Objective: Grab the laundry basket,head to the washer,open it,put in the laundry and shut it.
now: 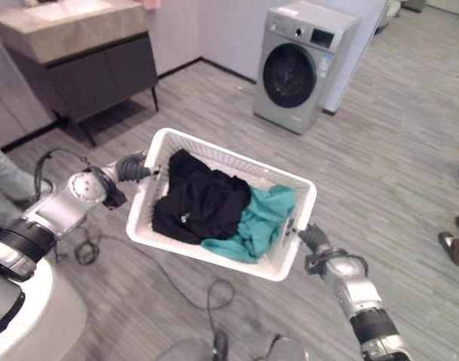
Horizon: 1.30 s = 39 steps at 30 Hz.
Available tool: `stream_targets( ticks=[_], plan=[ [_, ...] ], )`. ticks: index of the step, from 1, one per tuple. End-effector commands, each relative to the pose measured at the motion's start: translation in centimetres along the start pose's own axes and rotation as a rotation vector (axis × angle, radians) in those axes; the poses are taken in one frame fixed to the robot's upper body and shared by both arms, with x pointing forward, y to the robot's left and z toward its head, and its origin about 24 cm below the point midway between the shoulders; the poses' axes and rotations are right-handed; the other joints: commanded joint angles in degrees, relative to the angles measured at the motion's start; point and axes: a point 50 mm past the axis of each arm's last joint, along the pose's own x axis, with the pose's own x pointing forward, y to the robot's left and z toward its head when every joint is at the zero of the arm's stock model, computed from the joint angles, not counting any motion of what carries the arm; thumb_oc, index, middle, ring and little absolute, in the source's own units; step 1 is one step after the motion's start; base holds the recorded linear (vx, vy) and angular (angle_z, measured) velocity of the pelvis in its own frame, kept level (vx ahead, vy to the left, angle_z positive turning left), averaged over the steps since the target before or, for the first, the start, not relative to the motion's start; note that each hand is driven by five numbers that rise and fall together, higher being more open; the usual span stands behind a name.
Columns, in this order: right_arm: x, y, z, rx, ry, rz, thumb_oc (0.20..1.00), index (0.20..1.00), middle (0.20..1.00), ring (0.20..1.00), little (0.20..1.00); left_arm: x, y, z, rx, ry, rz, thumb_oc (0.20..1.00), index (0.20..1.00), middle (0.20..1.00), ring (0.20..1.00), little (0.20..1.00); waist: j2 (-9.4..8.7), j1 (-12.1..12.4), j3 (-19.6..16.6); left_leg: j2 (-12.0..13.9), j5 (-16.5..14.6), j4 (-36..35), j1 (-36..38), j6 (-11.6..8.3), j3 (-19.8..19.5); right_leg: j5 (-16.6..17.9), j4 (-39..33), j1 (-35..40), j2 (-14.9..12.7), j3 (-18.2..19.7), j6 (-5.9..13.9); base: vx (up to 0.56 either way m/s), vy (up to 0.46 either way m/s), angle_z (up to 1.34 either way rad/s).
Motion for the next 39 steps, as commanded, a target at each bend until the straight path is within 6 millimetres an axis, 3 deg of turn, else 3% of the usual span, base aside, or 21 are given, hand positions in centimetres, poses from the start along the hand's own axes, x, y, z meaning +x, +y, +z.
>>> stream_targets(
  ticks=[1, 5, 7, 10, 12, 14, 15, 16, 18, 20, 21, 22, 23, 26, 28, 30, 32, 34, 36, 37, 39],
  plan=[
    [-1.2, -6.9, 4.5, -0.030, -0.154, -0.213, 0.200, 0.200, 0.200, 0.200, 0.200, -1.1, 6.0, 1.6, 0.036, -0.064, 0.187, 0.200, 0.200, 0.200, 0.200, 0.200, 1.70, 1.03, -3.00, 7.72, 1.08, -0.20, 1.21, 4.26, -6.12, 5.16, -17.24, 7.23, -1.06, 5.52, 7.87, 0.34, -0.254, 0.29],
    [-2.2, -8.5, 4.6, -0.037, -0.160, -0.261, 0.200, 0.200, 0.200, 0.200, 0.200, -1.1, 6.6, 1.7, 0.066, -0.071, 0.205, 0.200, 0.200, 0.200, 0.200, 0.200, 2.29, -0.89, -3.04, 8.78, -1.99, -0.24, 4.44, 3.21, -7.72, 11.51, -28.02, 3.75, -3.86, 13.36, 11.05, 0.34, -0.224, 0.12],
    [-2.5, -9.3, 4.9, -0.069, -0.153, -0.273, 0.200, 0.200, 0.200, 0.200, 0.200, -1.0, 7.2, 1.9, 0.111, -0.062, 0.206, 0.200, 0.200, 0.200, 0.200, 0.200, 2.03, -1.91, -3.96, 10.51, -4.12, -0.35, 7.83, 1.93, -7.42, 12.86, -29.24, 3.54, -4.30, 12.81, 11.90, 0.47, -0.383, 0.64],
    [-2.7, -9.8, 5.2, -0.078, -0.149, -0.280, 0.200, 0.200, 0.200, 0.200, 0.200, -0.9, 7.5, 2.5, 0.129, -0.070, 0.200, 0.200, 0.200, 0.200, 0.200, 0.200, 1.45, -2.29, -5.15, 12.63, -3.38, 0.64, 9.04, 0.75, -7.60, 13.56, -27.74, 4.89, -3.51, 11.64, 11.70, 0.31, -0.328, 0.36],
    [-2.8, -9.8, 5.5, -0.093, -0.151, -0.265, 0.200, 0.200, 0.200, 0.200, 0.200, -0.8, 7.2, 2.3, 0.103, -0.074, 0.191, 0.200, 0.200, 0.200, 0.200, 0.200, 1.40, -3.21, -5.72, 16.25, 0.94, 4.39, 9.38, -0.04, -8.79, 12.30, -24.35, 4.74, -0.17, 12.50, 10.13, 0.31, -0.452, 0.05],
    [-2.8, -9.9, 5.9, -0.097, -0.164, -0.266, 0.200, 0.200, 0.200, 0.200, 0.200, -0.8, 7.1, 2.4, 0.095, -0.071, 0.185, 0.200, 0.200, 0.200, 0.200, 0.200, 0.83, -3.07, -5.24, 20.69, 9.48, 20.11, 3.59, 1.81, -9.42, 8.61, -23.91, 8.70, 4.43, 11.66, 5.53, 0.28, -0.553, -0.03],
    [-2.8, -9.9, 6.0, -0.097, -0.164, -0.266, 0.200, 0.200, 0.200, 0.200, 0.200, -0.8, 7.1, 2.4, 0.096, -0.071, 0.186, 0.200, 0.200, 0.200, 0.200, 0.200, 0.74, -3.27, -5.35, 20.59, 9.65, 20.30, 3.11, 1.76, -9.72, 8.84, -24.10, 8.57, 4.35, 11.47, 5.43, 0.20, -0.592, -0.46],
    [-2.9, -9.8, 6.4, -0.097, -0.178, -0.267, 0.200, 0.200, 0.200, 0.200, 0.200, -1.3, 7.6, 2.6, 0.095, -0.074, 0.202, 0.200, 0.200, 0.200, 0.200, 0.200, -0.74, -2.57, -4.21, 22.19, 13.06, 33.87, -2.58, 3.53, -11.29, 7.16, -25.20, 11.22, 7.29, 11.67, 2.12, 0.21, -0.648, -0.52],
    [-3.2, -9.9, 6.4, -0.083, -0.190, -0.279, 0.200, 0.200, 0.200, 0.200, 0.200, -1.7, 8.3, 2.8, 0.076, -0.082, 0.221, 0.200, 0.200, 0.200, 0.200, 0.200, -1.83, -1.45, -2.51, 25.63, 15.14, 44.09, -7.50, 3.08, -10.74, 4.53, -25.92, 15.05, 10.13, 11.41, -0.39, 0.30, -0.645, -0.73],
    [-3.5, -10.0, 6.2, -0.077, -0.197, -0.290, 0.200, 0.200, 0.200, 0.200, 0.200, -1.6, 8.2, 3.4, 0.079, -0.098, 0.218, 0.200, 0.200, 0.200, 0.200, 0.200, -2.09, -0.81, -1.41, 26.74, 15.38, 46.22, -10.49, 2.06, -10.16, 3.92, -26.47, 17.00, 11.30, 10.93, -1.09, 0.17, -0.282, -0.57],
    [-3.6, -9.9, 6.1, -0.073, -0.197, -0.291, 0.200, 0.200, 0.200, 0.200, 0.200, -1.5, 8.3, 3.7, 0.074, -0.103, 0.218, 0.200, 0.200, 0.200, 0.200, 0.200, -1.72, -0.22, -0.95, 24.75, 13.28, 46.32, -13.07, 1.85, -10.00, 3.44, -26.97, 18.23, 11.90, 10.76, -1.16, 0.22, -0.259, -0.45],
    [-3.9, -9.7, 5.7, -0.075, -0.192, -0.282, 0.200, 0.200, 0.200, 0.200, 0.200, -1.3, 8.4, 4.2, 0.083, -0.114, 0.216, 0.200, 0.200, 0.200, 0.200, 0.200, -1.58, 0.44, -0.84, 18.98, 11.71, 42.62, -16.36, 2.49, -9.23, 3.63, -27.45, 19.14, 12.24, 10.55, -1.06, 0.17, -0.100, -0.43],
    [-4.0, -9.7, 5.7, -0.074, -0.191, -0.284, 0.200, 0.200, 0.200, 0.200, 0.200, -1.3, 8.3, 4.3, 0.084, -0.115, 0.215, 0.200, 0.200, 0.200, 0.200, 0.200, -1.71, 0.50, -0.82, 18.84, 11.69, 42.49, -16.21, 2.57, -9.14, 3.56, -27.44, 19.23, 12.08, 10.53, -0.99, 0.20, -0.078, -0.47],
    [-3.9, -9.0, 4.8, -0.059, -0.182, -0.262, 0.200, 0.200, 0.200, 0.200, 0.200, -0.6, 7.4, 4.8, 0.093, -0.137, 0.195, 0.200, 0.200, 0.200, 0.200, 0.200, -1.02, 2.71, -0.78, 11.03, 9.58, 22.72, -18.26, 1.99, -7.05, 1.47, -27.45, 21.65, 13.30, 10.69, 0.25, 0.29, -0.052, -0.48],
    [-3.7, -8.8, 4.6, -0.047, -0.185, -0.256, 0.200, 0.200, 0.200, 0.200, 0.200, -0.3, 6.9, 4.9, 0.090, -0.141, 0.182, 0.200, 0.200, 0.200, 0.200, 0.200, -0.88, 3.73, -0.81, 8.37, 10.00, 17.19, -19.03, 1.94, -7.15, 0.91, -27.44, 22.53, 13.82, 10.67, 0.51, 0.26, -0.033, -0.52],
    [-3.2, -8.1, 3.9, -0.021, -0.178, -0.239, 0.200, 0.200, 0.200, 0.200, 0.200, 0.0, 6.1, 4.9, 0.069, -0.151, 0.161, 0.200, 0.200, 0.200, 0.200, 0.200, 0.27, 5.45, -1.36, 5.53, 13.70, 6.30, -20.33, 1.15, -6.19, -0.86, -27.20, 24.62, 15.85, 10.92, 0.53, 0.45, -0.078, -0.53],
    [-3.0, -7.8, 3.7, -0.014, -0.175, -0.232, 0.200, 0.200, 0.200, 0.200, 0.200, 0.0, 6.0, 4.6, 0.061, -0.149, 0.164, 0.200, 0.200, 0.200, 0.200, 0.200, 0.17, 6.03, -1.52, 4.89, 14.06, 4.86, -20.78, 1.28, -4.38, -1.72, -26.97, 25.48, 16.21, 11.29, 0.41, 0.28, -0.061, 0.30],
    [-2.6, -7.4, 3.3, -0.004, -0.164, -0.225, 0.200, 0.200, 0.200, 0.200, 0.200, -0.2, 6.1, 4.2, 0.055, -0.137, 0.163, 0.200, 0.200, 0.200, 0.200, 0.200, 0.07, 6.27, -2.21, 5.70, 13.32, 6.98, -21.69, 1.68, 1.36, -3.11, -25.95, 26.33, 16.98, 11.53, 0.20, 0.34, -0.051, 0.17],
    [-2.1, -6.7, 3.6, -0.013, -0.166, -0.202, 0.200, 0.200, 0.200, 0.200, 0.200, -0.4, 6.4, 4.1, 0.075, -0.130, 0.173, 0.200, 0.200, 0.200, 0.200, 0.200, -1.28, 7.61, -4.84, 4.08, 11.42, 3.31, -15.76, 5.31, -0.29, -5.63, -21.05, 27.33, 18.11, 13.49, 0.51, 0.57, -0.044, 0.09],
    [-2.1, -6.7, 3.5, -0.011, -0.161, -0.192, 0.200, 0.200, 0.200, 0.200, 0.200, -0.4, 6.4, 3.9, 0.077, -0.121, 0.164, 0.200, 0.200, 0.200, 0.200, 0.200, -2.46, 7.89, -5.60, 3.56, 10.69, 3.25, -14.39, 6.11, -0.71, -3.85, -16.85, 26.73, 18.20, 13.16, 2.29, 0.39, -0.029, -0.05],
    [-1.7, -6.1, 3.5, -0.014, -0.158, -0.172, 0.200, 0.200, 0.200, 0.200, 0.200, -0.7, 6.4, 3.1, 0.071, -0.103, 0.177, 0.200, 0.200, 0.200, 0.200, 0.200, -3.18, 8.35, -5.59, 4.21, 8.58, 3.65, -11.12, 7.70, 0.74, 2.90, -5.49, 22.65, 15.99, 12.04, 8.59, 0.32, -0.001, -0.22]
  ],
)
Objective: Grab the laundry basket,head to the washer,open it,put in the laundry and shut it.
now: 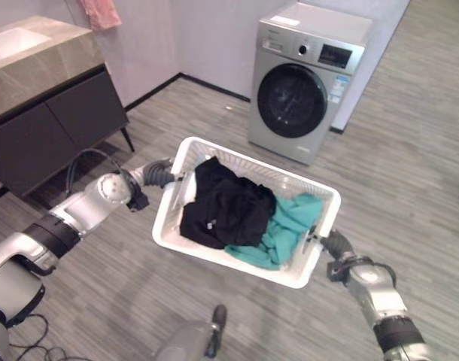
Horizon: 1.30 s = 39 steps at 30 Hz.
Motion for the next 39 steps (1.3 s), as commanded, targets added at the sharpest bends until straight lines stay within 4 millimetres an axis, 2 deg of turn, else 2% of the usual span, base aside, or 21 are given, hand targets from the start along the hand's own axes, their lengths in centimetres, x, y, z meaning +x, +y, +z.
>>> stream_targets(
  ticks=[1, 2, 3, 6, 7, 8, 9, 11, 14, 15, 16, 17, 19, 23, 30, 33, 34, 35, 36, 37, 39],
  plan=[
    [-0.7, -3.7, 4.4, -0.015, -0.184, -0.125, 0.200, 0.200, 0.200, 0.200, 0.200, -2.7, 7.8, 0.8, 0.033, -0.059, 0.260, 0.200, 0.200, 0.200, 0.200, 0.200, 0.57, 2.12, -4.40, 3.33, -2.73, -3.08, 3.71, 1.43, 6.08, 15.61, 19.13, -11.37, -0.56, -2.79, 10.37, 0.27, 0.032, -0.31],
    [-0.6, -3.6, 4.7, -0.029, -0.185, -0.120, 0.200, 0.200, 0.200, 0.200, 0.200, -2.9, 7.9, 0.6, 0.030, -0.057, 0.268, 0.200, 0.200, 0.200, 0.200, 0.200, 1.40, 1.37, -4.02, 4.02, -3.52, -3.42, 5.58, 2.07, 6.06, 17.73, 26.34, -14.18, -2.31, -4.38, 11.52, 0.31, 0.084, -0.59],
    [-0.4, -3.4, 5.0, -0.052, -0.188, -0.116, 0.200, 0.200, 0.200, 0.200, 0.200, -3.1, 8.2, 0.6, 0.021, -0.052, 0.282, 0.200, 0.200, 0.200, 0.200, 0.200, 3.78, -0.05, -3.91, 5.52, -3.85, -4.85, 8.41, 2.99, 5.60, 18.91, 35.69, -19.19, -3.22, -6.72, 11.77, 0.19, 0.075, -0.47],
    [-0.3, -3.5, 5.2, -0.059, -0.192, -0.124, 0.200, 0.200, 0.200, 0.200, 0.200, -3.2, 8.3, 0.5, 0.018, -0.050, 0.287, 0.200, 0.200, 0.200, 0.200, 0.200, 4.07, -0.84, -3.69, 5.25, -4.04, -5.79, 9.75, 3.29, 5.39, 17.20, 37.79, -21.68, -5.56, -7.04, 10.90, 0.17, 0.025, 0.00],
    [-0.2, -3.8, 5.6, -0.057, -0.201, -0.141, 0.200, 0.200, 0.200, 0.200, 0.200, -3.1, 8.6, 0.9, 0.026, -0.058, 0.289, 0.200, 0.200, 0.200, 0.200, 0.200, 5.02, -1.62, -3.47, 5.35, -4.54, -6.81, 11.60, 2.90, 4.40, 14.94, 34.02, -23.62, -9.49, -8.06, 8.97, 0.13, -0.019, 0.07],
    [-0.2, -3.8, 5.6, -0.057, -0.201, -0.141, 0.200, 0.200, 0.200, 0.200, 0.200, -3.1, 8.6, 0.9, 0.027, -0.058, 0.289, 0.200, 0.200, 0.200, 0.200, 0.200, 5.04, -1.68, -3.46, 5.38, -4.50, -6.86, 11.61, 2.88, 4.33, 14.97, 33.95, -23.55, -9.47, -8.15, 8.95, 0.33, -0.184, 0.06],
    [-0.2, -4.5, 6.0, -0.069, -0.195, -0.169, 0.200, 0.200, 0.200, 0.200, 0.200, -2.8, 8.7, 2.0, 0.045, -0.091, 0.281, 0.200, 0.200, 0.200, 0.200, 0.200, 5.17, -2.21, -3.24, 5.55, -6.35, -6.26, 12.80, 1.30, 2.56, 11.11, 20.18, -22.65, -13.52, -7.58, 5.83, 0.19, -0.170, 0.12],
    [-0.2, -4.6, 6.1, -0.065, -0.196, -0.167, 0.200, 0.200, 0.200, 0.200, 0.200, -2.7, 8.6, 2.3, 0.054, -0.100, 0.272, 0.200, 0.200, 0.200, 0.200, 0.200, 5.24, -2.41, -3.20, 5.95, -7.10, -5.83, 12.84, 0.54, 1.78, 11.29, 13.29, -22.18, -14.15, -6.52, 5.53, 0.19, -0.233, 0.16],
    [-0.4, -4.6, 6.0, -0.049, -0.206, -0.168, 0.200, 0.200, 0.200, 0.200, 0.200, -2.5, 8.3, 2.2, 0.050, -0.103, 0.277, 0.200, 0.200, 0.200, 0.200, 0.200, 5.16, -2.98, -3.06, 6.63, -8.77, -5.39, 13.25, -0.99, -0.09, 16.69, 0.06, -23.09, -17.56, -2.05, 7.19, 0.16, -0.255, 0.20],
    [-0.4, -4.6, 6.0, -0.048, -0.205, -0.169, 0.200, 0.200, 0.200, 0.200, 0.200, -2.5, 8.3, 2.2, 0.050, -0.103, 0.277, 0.200, 0.200, 0.200, 0.200, 0.200, 5.23, -2.91, -3.08, 6.65, -8.90, -5.36, 13.34, -0.94, -0.04, 16.95, -0.47, -22.76, -17.49, -2.07, 7.30, 0.20, -0.278, 0.25],
    [-0.5, -4.7, 5.8, -0.040, -0.208, -0.173, 0.200, 0.200, 0.200, 0.200, 0.200, -2.5, 8.3, 2.0, 0.060, -0.101, 0.281, 0.200, 0.200, 0.200, 0.200, 0.200, 5.05, -3.55, -2.96, 6.91, -10.09, -5.30, 14.22, -1.57, -0.74, 20.97, -5.42, -22.90, -19.74, 0.59, 8.54, 0.21, -0.264, 0.33],
    [-0.5, -4.8, 5.6, -0.043, -0.199, -0.174, 0.200, 0.200, 0.200, 0.200, 0.200, -2.7, 8.5, 1.9, 0.074, -0.096, 0.283, 0.200, 0.200, 0.200, 0.200, 0.200, 4.88, -3.83, -3.07, 7.27, -10.63, -5.33, 14.99, -1.97, -0.70, 21.89, -6.84, -22.99, -20.21, 0.92, 9.08, 0.35, -0.472, 0.32],
    [-0.6, -4.7, 5.2, -0.042, -0.187, -0.169, 0.200, 0.200, 0.200, 0.200, 0.200, -2.7, 8.4, 1.4, 0.083, -0.083, 0.282, 0.200, 0.200, 0.200, 0.200, 0.200, 4.29, -4.05, -3.57, 8.08, -11.03, -5.78, 16.30, -2.80, -0.60, 23.85, -8.95, -22.38, -19.85, 0.83, 10.14, 0.23, -0.304, 0.19],
    [-0.9, -5.2, 5.2, -0.057, -0.179, -0.168, 0.200, 0.200, 0.200, 0.200, 0.200, -2.5, 8.8, 2.2, 0.091, -0.105, 0.289, 0.200, 0.200, 0.200, 0.200, 0.200, 3.29, -4.55, -4.61, 10.69, -11.59, -4.92, 16.75, -4.76, -2.98, 21.94, -10.77, -20.36, -16.84, 1.78, 9.80, 0.17, -0.321, 0.13],
    [-1.3, -5.5, 6.8, -0.091, -0.223, -0.161, 0.200, 0.200, 0.200, 0.200, 0.200, -1.5, 8.9, 4.4, 0.040, -0.169, 0.315, 0.200, 0.200, 0.200, 0.200, 0.200, 3.94, -6.32, -4.62, 14.56, -7.34, 1.03, 13.67, -5.88, -8.25, 16.37, -9.69, -18.42, -10.59, 1.51, 5.41, 0.10, -0.250, 0.24],
    [-1.3, -5.3, 6.9, -0.085, -0.224, -0.150, 0.200, 0.200, 0.200, 0.200, 0.200, -1.3, 8.6, 4.6, 0.027, -0.180, 0.314, 0.200, 0.200, 0.200, 0.200, 0.200, 3.47, -6.01, -4.06, 15.65, -2.60, 9.41, 10.45, -5.28, -9.57, 14.58, -9.56, -16.75, -8.58, 1.23, 2.86, 0.07, -0.263, -0.06],
    [-1.3, -5.4, 7.2, -0.080, -0.233, -0.161, 0.200, 0.200, 0.200, 0.200, 0.200, -1.4, 8.6, 4.5, 0.019, -0.177, 0.313, 0.200, 0.200, 0.200, 0.200, 0.200, 2.21, -5.27, -1.98, 16.13, 3.84, 21.06, 4.77, -3.99, -10.84, 13.79, -9.29, -15.53, -7.69, 1.31, 0.41, 0.01, -0.292, 0.04],
    [-1.3, -5.4, 7.2, -0.080, -0.234, -0.161, 0.200, 0.200, 0.200, 0.200, 0.200, -1.4, 8.6, 4.6, 0.019, -0.177, 0.314, 0.200, 0.200, 0.200, 0.200, 0.200, 2.42, -5.53, -2.00, 16.16, 3.61, 22.03, 3.97, -4.07, -11.37, 13.77, -9.16, -15.71, -7.51, 1.04, 0.39, 0.07, -0.489, 0.20],
    [-1.2, -5.0, 7.3, -0.076, -0.239, -0.157, 0.200, 0.200, 0.200, 0.200, 0.200, -1.6, 8.7, 4.7, 0.005, -0.185, 0.322, 0.200, 0.200, 0.200, 0.200, 0.200, 1.30, -5.14, -0.18, 17.54, 1.52, 38.10, -3.50, -3.27, -9.29, 11.50, -9.12, -13.46, -5.96, -0.18, -1.85, 0.01, -0.271, 0.25],
    [-1.2, -4.9, 7.3, -0.076, -0.241, -0.158, 0.200, 0.200, 0.200, 0.200, 0.200, -1.7, 8.8, 4.7, 0.006, -0.186, 0.323, 0.200, 0.200, 0.200, 0.200, 0.200, 1.20, -5.21, 0.01, 17.71, 2.33, 38.38, -4.31, -2.68, -8.90, 12.17, -9.09, -13.97, -6.04, -0.64, -2.19, 0.15, -0.313, 0.28],
    [-1.4, -5.1, 7.4, -0.071, -0.248, -0.167, 0.200, 0.200, 0.200, 0.200, 0.200, -1.4, 8.6, 5.3, -0.002, -0.203, 0.311, 0.200, 0.200, 0.200, 0.200, 0.200, 1.44, -5.04, 0.21, 18.41, 0.31, 34.88, -7.61, -4.90, -5.96, 10.52, -10.50, -11.38, -5.20, -2.43, -1.65, 0.17, -0.039, 0.28]
  ],
)
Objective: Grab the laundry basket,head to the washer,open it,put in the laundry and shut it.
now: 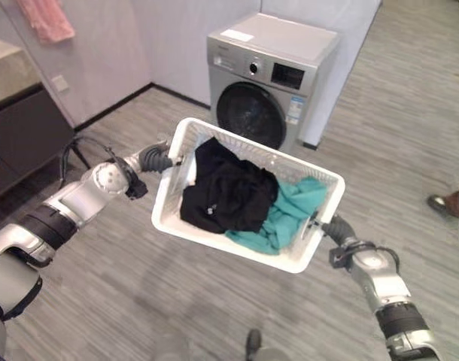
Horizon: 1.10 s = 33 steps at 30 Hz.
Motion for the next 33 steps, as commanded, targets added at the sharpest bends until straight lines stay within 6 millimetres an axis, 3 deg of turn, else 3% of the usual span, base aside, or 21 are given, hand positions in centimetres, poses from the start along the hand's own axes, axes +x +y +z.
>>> stream_targets(
  ticks=[1, 2, 3, 7, 9, 11, 12, 13, 15, 17, 18, 19, 20, 21, 24, 25, 28, 29, 31, 32, 33],
  plan=[
    [-1.6, -4.4, 4.5, -0.022, -0.182, -0.160, 0.200, 0.200, 0.200, 0.200, 0.200, -0.6, 6.7, 4.0, 0.012, -0.140, 0.189, 0.200, 0.200, 0.200, 0.200, 0.200, 0.57, 1.08, -2.57, -1.21, -8.91, -7.03, 0.72, 4.72, 11.48, -0.41, -9.13, 7.80, -6.81, 2.70, 6.67, 0.20, 0.050, 0.62],
    [-1.7, -4.2, 4.7, -0.034, -0.195, -0.152, 0.200, 0.200, 0.200, 0.200, 0.200, -0.5, 6.6, 4.2, 0.014, -0.149, 0.187, 0.200, 0.200, 0.200, 0.200, 0.200, 0.68, 1.47, -2.92, -2.27, -9.37, -14.19, 1.63, 4.13, 12.89, -0.64, -9.88, 8.43, -6.91, 2.51, 7.40, 0.36, 0.175, 0.81],
    [-1.8, -3.8, 4.6, -0.038, -0.210, -0.137, 0.200, 0.200, 0.200, 0.200, 0.200, -0.2, 5.9, 4.2, 0.017, -0.152, 0.173, 0.200, 0.200, 0.200, 0.200, 0.200, 1.73, 2.44, -3.50, -4.58, -8.01, -30.82, 1.55, 3.27, 14.10, -1.59, -10.42, 9.36, -6.26, 1.87, 8.42, 0.33, 0.148, 0.67],
    [-1.6, -3.2, 4.3, -0.037, -0.221, -0.126, 0.200, 0.200, 0.200, 0.200, 0.200, 0.3, 4.7, 4.1, 0.029, -0.154, 0.148, 0.200, 0.200, 0.200, 0.200, 0.200, 2.09, 3.96, -5.21, -8.38, -7.03, -43.26, 3.54, 3.38, 14.35, -5.44, -9.60, 12.55, -6.11, 1.26, 9.68, 0.43, 0.100, 0.08],
    [-1.5, -3.3, 4.5, -0.040, -0.228, -0.133, 0.200, 0.200, 0.200, 0.200, 0.200, 0.3, 4.7, 4.2, 0.046, -0.153, 0.147, 0.200, 0.200, 0.200, 0.200, 0.200, 2.28, 4.40, -5.97, -9.35, -6.49, -42.27, 3.76, 3.80, 12.29, -6.48, -7.82, 12.54, -6.20, 1.89, 9.52, 0.45, 0.113, -0.27],
    [-0.9, -2.7, 4.1, -0.035, -0.216, -0.114, 0.200, 0.200, 0.200, 0.200, 0.200, 0.0, 5.4, 3.6, 0.076, -0.123, 0.153, 0.200, 0.200, 0.200, 0.200, 0.200, 0.81, 5.46, -7.20, -12.22, -9.09, -39.52, 7.10, 6.06, 10.76, -7.21, 3.78, 11.45, -7.42, 3.50, 11.18, 0.52, 0.159, -0.35],
    [-0.6, -2.4, 4.0, -0.036, -0.210, -0.108, 0.200, 0.200, 0.200, 0.200, 0.200, -0.1, 5.6, 3.5, 0.082, -0.119, 0.159, 0.200, 0.200, 0.200, 0.200, 0.200, 0.67, 5.44, -6.91, -12.22, -10.45, -39.28, 9.22, 7.42, 11.86, -4.27, 11.33, 8.73, -8.91, 3.64, 13.07, 0.48, 0.324, -0.64],
    [0.2, -1.3, 3.6, -0.056, -0.181, -0.073, 0.200, 0.200, 0.200, 0.200, 0.200, -0.5, 5.7, 2.4, 0.057, -0.092, 0.174, 0.200, 0.200, 0.200, 0.200, 0.200, 2.44, 4.75, -5.60, -11.68, -12.43, -40.75, 14.89, 10.48, 13.28, 3.60, 30.09, -0.04, -11.17, 3.30, 15.88, 0.50, 0.336, -0.87],
    [0.5, -1.3, 3.3, -0.055, -0.162, -0.073, 0.200, 0.200, 0.200, 0.200, 0.200, -0.7, 5.5, 2.0, 0.043, -0.081, 0.166, 0.200, 0.200, 0.200, 0.200, 0.200, 3.06, 4.52, -5.18, -11.88, -12.72, -43.01, 17.97, 11.31, 13.78, 3.83, 33.91, -4.14, -13.32, 2.68, 16.02, 0.33, 0.163, -0.58],
    [0.4, -1.6, 3.2, -0.069, -0.156, -0.083, 0.200, 0.200, 0.200, 0.200, 0.200, -0.7, 5.0, 1.9, 0.024, -0.086, 0.153, 0.200, 0.200, 0.200, 0.200, 0.200, 3.04, 3.82, -5.08, -12.68, -13.44, -44.08, 19.66, 11.17, 12.66, 1.95, 25.41, -4.76, -13.61, 2.76, 14.65, 0.27, -0.068, -0.04],
    [0.3, -1.9, 3.3, -0.083, -0.159, -0.087, 0.200, 0.200, 0.200, 0.200, 0.200, -0.8, 4.7, 1.6, 0.021, -0.082, 0.140, 0.200, 0.200, 0.200, 0.200, 0.200, 2.95, 3.37, -5.24, -12.99, -14.53, -44.12, 20.08, 10.56, 11.98, 0.36, 16.46, -4.89, -13.74, 4.26, 14.14, 0.25, -0.101, 0.19],
    [0.3, -1.9, 3.3, -0.084, -0.158, -0.086, 0.200, 0.200, 0.200, 0.200, 0.200, -0.9, 4.6, 1.5, 0.020, -0.081, 0.139, 0.200, 0.200, 0.200, 0.200, 0.200, 3.22, 3.23, -5.18, -12.73, -14.71, -44.09, 20.34, 10.50, 11.84, 0.56, 15.68, -4.17, -13.44, 3.97, 14.08, 0.27, -0.148, 0.31],
    [0.2, -2.0, 3.3, -0.078, -0.165, -0.087, 0.200, 0.200, 0.200, 0.200, 0.200, -0.8, 4.3, 1.4, 0.016, -0.080, 0.133, 0.200, 0.200, 0.200, 0.200, 0.200, 3.12, 2.81, -5.10, -12.89, -15.76, -44.23, 21.05, 10.00, 10.85, 0.26, 9.24, -4.63, -13.84, 5.72, 14.18, 0.27, -0.179, 0.36],
    [0.1, -1.8, 3.2, -0.074, -0.170, -0.080, 0.200, 0.200, 0.200, 0.200, 0.200, -0.8, 3.8, 1.0, 0.010, -0.076, 0.132, 0.200, 0.200, 0.200, 0.200, 0.200, 3.12, 2.13, -5.37, -12.95, -16.76, -44.77, 21.72, 9.47, 9.67, 3.31, 0.34, -5.56, -14.99, 8.19, 14.95, 0.26, -0.175, 0.26],
    [0.0, -1.8, 2.9, -0.059, -0.165, -0.082, 0.200, 0.200, 0.200, 0.200, 0.200, -0.7, 3.4, 0.8, 0.009, -0.072, 0.125, 0.200, 0.200, 0.200, 0.200, 0.200, 3.51, 1.56, -5.14, -12.62, -17.68, -44.84, 22.66, 9.17, 9.05, 6.07, -3.46, -6.21, -16.06, 9.47, 15.91, 0.20, -0.132, 0.23],
    [0.0, -1.8, 2.4, -0.033, -0.161, -0.082, 0.200, 0.200, 0.200, 0.200, 0.200, -0.6, 2.8, 0.5, 0.001, -0.067, 0.127, 0.200, 0.200, 0.200, 0.200, 0.200, 3.89, 0.52, -4.77, -12.10, -19.11, -44.88, 24.49, 8.69, 8.32, 9.04, -7.26, -8.81, -18.04, 10.15, 16.92, 0.29, -0.172, 0.31],
    [-0.1, -1.8, 2.2, -0.018, -0.159, -0.087, 0.200, 0.200, 0.200, 0.200, 0.200, -0.6, 2.6, 0.0, 0.005, -0.051, 0.129, 0.200, 0.200, 0.200, 0.200, 0.200, 4.11, -0.41, -4.60, -10.85, -20.44, -44.90, 26.59, 7.79, 8.57, 10.65, -10.04, -9.47, -18.58, 8.42, 17.83, 0.33, -0.259, 0.28],
    [-0.4, -1.9, 2.2, -0.010, -0.166, -0.082, 0.200, 0.200, 0.200, 0.200, 0.200, -0.5, 2.1, -0.2, 0.019, -0.045, 0.115, 0.200, 0.200, 0.200, 0.200, 0.200, 2.64, -1.20, -5.69, -9.63, -22.21, -44.87, 28.70, 6.04, 8.78, 11.91, -10.91, -7.75, -18.95, 6.07, 18.38, 0.30, -0.272, 0.30],
    [-0.5, -2.3, 2.5, 0.002, -0.180, -0.094, 0.200, 0.200, 0.200, 0.200, 0.200, -0.4, 2.0, -0.1, 0.019, -0.048, 0.103, 0.200, 0.200, 0.200, 0.200, 0.200, 1.72, -1.48, -6.61, -8.91, -22.99, -43.98, 29.13, 5.19, 8.98, 12.35, -11.12, -5.95, -19.02, 4.80, 18.60, 0.35, -0.369, 0.52],
    [-0.9, -2.9, 3.0, -0.025, -0.190, -0.107, 0.200, 0.200, 0.200, 0.200, 0.200, -0.4, 1.6, -0.5, -0.007, -0.034, 0.105, 0.200, 0.200, 0.200, 0.200, 0.200, 1.12, -2.43, -7.52, -6.26, -22.78, -41.66, 29.96, 3.59, 8.53, 11.38, -8.96, -5.18, -17.35, 4.66, 17.90, 0.30, -0.353, 0.76],
    [-0.9, -2.9, 3.0, -0.027, -0.189, -0.107, 0.200, 0.200, 0.200, 0.200, 0.200, -0.4, 1.5, -0.6, -0.009, -0.034, 0.104, 0.200, 0.200, 0.200, 0.200, 0.200, 1.37, -2.56, -7.57, -6.00, -22.88, -41.59, 29.95, 3.47, 8.39, 11.15, -8.72, -5.18, -17.16, 4.50, 17.81, 0.28, -0.347, 0.70]
  ],
)
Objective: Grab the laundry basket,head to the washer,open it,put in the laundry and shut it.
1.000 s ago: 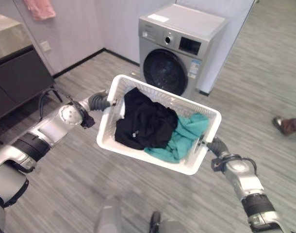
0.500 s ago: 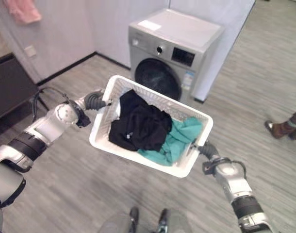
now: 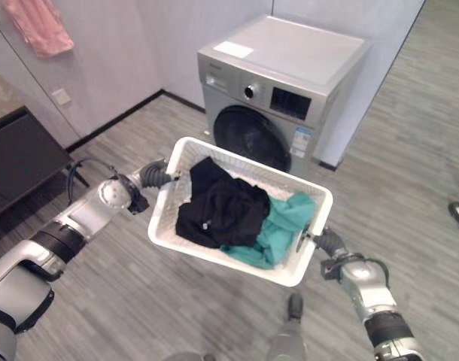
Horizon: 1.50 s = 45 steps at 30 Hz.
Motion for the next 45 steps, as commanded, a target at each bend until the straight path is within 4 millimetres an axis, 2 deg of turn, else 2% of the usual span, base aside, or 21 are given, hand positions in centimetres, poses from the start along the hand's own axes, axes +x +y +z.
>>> stream_targets(
  ticks=[1, 2, 3, 4, 5, 7, 8, 9, 10, 11, 12, 13, 15, 17, 23, 24, 28, 37, 38, 45],
  plan=[
    [-1.2, -5.1, 7.4, -0.033, -0.288, -0.142, 0.200, 0.200, 0.200, 0.200, 0.200, -0.7, 4.7, 1.8, 0.008, -0.108, 0.156, 0.200, 0.200, 0.200, 0.200, 0.200, 1.59, -0.90, -3.70, 5.57, 4.73, 6.12, -5.25, 1.18, 5.14, -7.08, 4.23, -0.77, -0.19, 0.13, 2.67, 0.16, -0.233, 0.18],
    [-1.3, -5.3, 7.8, -0.055, -0.293, -0.150, 0.200, 0.200, 0.200, 0.200, 0.200, -0.8, 4.6, 1.4, -0.003, -0.100, 0.160, 0.200, 0.200, 0.200, 0.200, 0.200, 1.38, -1.14, -4.03, 7.15, 8.11, 9.94, -6.13, 0.72, 5.96, -8.13, 4.49, 0.07, 1.08, -0.49, 1.43, 0.24, -0.508, 0.15],
    [-1.4, -6.0, 8.8, -0.089, -0.302, -0.178, 0.200, 0.200, 0.200, 0.200, 0.200, -1.3, 5.3, 0.7, -0.013, -0.068, 0.175, 0.200, 0.200, 0.200, 0.200, 0.200, 0.36, -0.76, -3.03, 8.21, 14.01, 25.61, -13.06, 1.99, 4.51, -9.62, 4.48, 2.36, 3.26, -0.58, -1.75, 0.13, -0.384, 0.00],
    [-1.3, -6.0, 8.9, -0.088, -0.304, -0.177, 0.200, 0.200, 0.200, 0.200, 0.200, -1.3, 5.4, 0.7, -0.012, -0.067, 0.176, 0.200, 0.200, 0.200, 0.200, 0.200, 0.53, -1.22, -3.18, 8.24, 13.52, 27.13, -14.41, 1.99, 3.82, -9.54, 4.53, 2.01, 3.33, -0.98, -1.76, 0.11, -0.462, -0.21],
    [-1.5, -6.1, 9.5, -0.125, -0.323, -0.193, 0.200, 0.200, 0.200, 0.200, 0.200, -1.5, 6.1, 0.8, -0.026, -0.072, 0.201, 0.200, 0.200, 0.200, 0.200, 0.200, -0.05, -0.31, -2.07, 8.08, 15.46, 34.32, -17.17, 3.38, 2.06, -10.44, 4.02, 3.64, 5.52, 0.32, -3.73, 0.05, -0.245, -0.36],
    [-2.0, -6.7, 10.0, -0.132, -0.339, -0.226, 0.200, 0.200, 0.200, 0.200, 0.200, -1.5, 6.4, 1.0, -0.037, -0.072, 0.211, 0.200, 0.200, 0.200, 0.200, 0.200, -0.95, -0.32, -1.65, 8.31, 15.66, 36.31, -20.64, 4.52, 2.50, -11.22, 2.41, 5.56, 6.52, 0.42, -4.69, 0.15, -0.249, -0.30],
    [-2.4, -7.7, 10.2, -0.144, -0.335, -0.261, 0.200, 0.200, 0.200, 0.200, 0.200, -1.5, 6.8, 1.4, -0.058, -0.087, 0.215, 0.200, 0.200, 0.200, 0.200, 0.200, -0.74, -0.08, -1.49, 7.94, 13.60, 28.26, -22.12, 4.10, 3.48, -11.70, 0.81, 6.74, 6.86, 0.72, -4.19, 0.18, -0.097, -0.18],
    [-2.4, -7.7, 10.2, -0.145, -0.334, -0.262, 0.200, 0.200, 0.200, 0.200, 0.200, -1.5, 6.7, 1.4, -0.059, -0.088, 0.214, 0.200, 0.200, 0.200, 0.200, 0.200, -0.95, 0.18, -1.34, 7.82, 13.86, 27.25, -21.20, 4.13, 3.96, -11.71, 0.58, 7.10, 6.66, 0.93, -4.16, 0.18, 0.023, -0.20],
    [-2.7, -8.3, 10.3, -0.151, -0.334, -0.280, 0.200, 0.200, 0.200, 0.200, 0.200, -1.5, 6.9, 1.6, -0.061, -0.098, 0.217, 0.200, 0.200, 0.200, 0.200, 0.200, -0.75, 0.14, -1.28, 8.37, 13.66, 21.90, -22.25, 3.30, 4.59, -12.04, 0.06, 7.46, 6.53, 0.36, -3.63, 0.12, 0.071, -0.21],
    [-2.9, -8.6, 10.2, -0.162, -0.328, -0.290, 0.200, 0.200, 0.200, 0.200, 0.200, -1.6, 7.0, 1.7, -0.066, -0.105, 0.223, 0.200, 0.200, 0.200, 0.200, 0.200, -0.35, 0.31, -1.31, 8.78, 14.38, 14.46, -22.40, 2.21, 5.65, -12.49, -0.27, 7.90, 6.37, -0.05, -3.25, 0.18, 0.112, -0.39],
    [-3.0, -8.8, 10.0, -0.175, -0.321, -0.300, 0.200, 0.200, 0.200, 0.200, 0.200, -1.5, 6.8, 1.7, -0.070, -0.108, 0.222, 0.200, 0.200, 0.200, 0.200, 0.200, 0.17, 1.06, -1.24, 8.89, 17.94, 6.02, -21.37, 1.18, 6.44, -13.19, -0.02, 8.52, 6.44, -0.19, -3.17, 0.17, 0.096, -0.40],
    [-3.0, -8.8, 10.0, -0.185, -0.323, -0.310, 0.200, 0.200, 0.200, 0.200, 0.200, -1.5, 6.9, 1.8, -0.072, -0.119, 0.242, 0.200, 0.200, 0.200, 0.200, 0.200, 0.00, 1.27, -0.79, 9.41, 18.37, 5.02, -22.33, 0.26, 7.26, -13.79, -0.10, 9.27, 5.99, -0.53, -3.20, 0.16, 0.086, -0.35],
    [-2.9, -9.2, 9.7, -0.167, -0.309, -0.317, 0.200, 0.200, 0.200, 0.200, 0.200, -1.3, 7.0, 1.5, -0.079, -0.104, 0.243, 0.200, 0.200, 0.200, 0.200, 0.200, 1.51, 0.97, -1.50, 8.94, 18.42, 1.26, -19.84, -0.05, 6.48, -13.97, -0.32, 9.33, 6.69, -0.17, -2.55, 0.13, 0.087, -0.29],
    [-3.0, -9.2, 9.4, -0.138, -0.317, -0.323, 0.200, 0.200, 0.200, 0.200, 0.200, -1.1, 6.7, 1.8, -0.074, -0.112, 0.234, 0.200, 0.200, 0.200, 0.200, 0.200, 2.10, 0.61, -1.84, 8.92, 18.57, 3.06, -20.00, -0.99, 7.28, -14.15, -1.36, 10.45, 5.84, -0.79, -2.50, 0.12, 0.074, -0.24],
    [-2.4, -7.9, 7.3, -0.108, -0.274, -0.287, 0.200, 0.200, 0.200, 0.200, 0.200, -1.3, 6.9, 1.6, -0.062, -0.113, 0.239, 0.200, 0.200, 0.200, 0.200, 0.200, 2.96, 1.87, -3.35, 6.78, 16.18, 0.14, -16.53, -0.64, 5.64, -14.45, -1.50, 11.47, 4.61, -0.43, -1.75, 0.13, 0.078, 0.10],
    [-2.2, -7.6, 6.5, -0.097, -0.249, -0.277, 0.200, 0.200, 0.200, 0.200, 0.200, -1.4, 6.7, 1.4, -0.063, -0.108, 0.234, 0.200, 0.200, 0.200, 0.200, 0.200, 3.17, 2.07, -3.86, 6.28, 15.67, -0.54, -15.37, -0.33, 5.77, -14.62, -0.98, 11.39, 4.12, -0.42, -1.50, 0.10, 0.082, 0.22],
    [-2.0, -7.2, 5.5, -0.073, -0.224, -0.272, 0.200, 0.200, 0.200, 0.200, 0.200, -1.8, 6.3, 0.2, -0.076, -0.077, 0.227, 0.200, 0.200, 0.200, 0.200, 0.200, 3.18, 2.67, -4.45, 5.56, 14.63, -1.28, -14.30, 0.21, 5.84, -14.73, -0.82, 11.62, 3.31, -0.57, -0.98, 0.08, 0.069, 0.18],
    [-2.1, -7.3, 4.3, -0.059, -0.194, -0.286, 0.200, 0.200, 0.200, 0.200, 0.200, -2.7, 5.7, -1.5, -0.089, -0.039, 0.222, 0.200, 0.200, 0.200, 0.200, 0.200, 3.34, 3.34, -5.13, 4.29, 13.28, -2.48, -12.86, 1.12, 5.94, -14.54, -0.96, 11.90, 2.07, -0.97, -0.10, 0.04, 0.036, 0.00],
    [0.0, 0.2, -1.4, -0.111, -0.002, -0.088, 0.200, 0.200, 0.200, 0.200, 0.200, -3.1, -0.1, -3.1, -0.227, 0.007, 0.364, 0.200, 0.200, 0.200, 0.200, 0.200, 2.45, 1.00, -5.31, -0.61, 10.08, -7.40, -12.26, 2.54, 4.13, -12.15, -3.02, 9.35, -0.61, 2.12, -0.51, 0.00, 0.000, 0.00],
    [-0.1, 0.3, -1.6, -0.118, 0.003, -0.084, 0.200, 0.200, 0.200, 0.200, 0.200, -2.9, -0.2, -2.8, -0.231, 0.001, 0.358, 0.200, 0.200, 0.200, 0.200, 0.200, 2.25, 1.10, -5.29, -0.44, 9.94, -7.40, -11.95, 2.48, 4.08, -12.57, -3.12, 10.25, -0.60, 1.34, -0.51, 0.03, -0.004, 0.00]
  ],
)
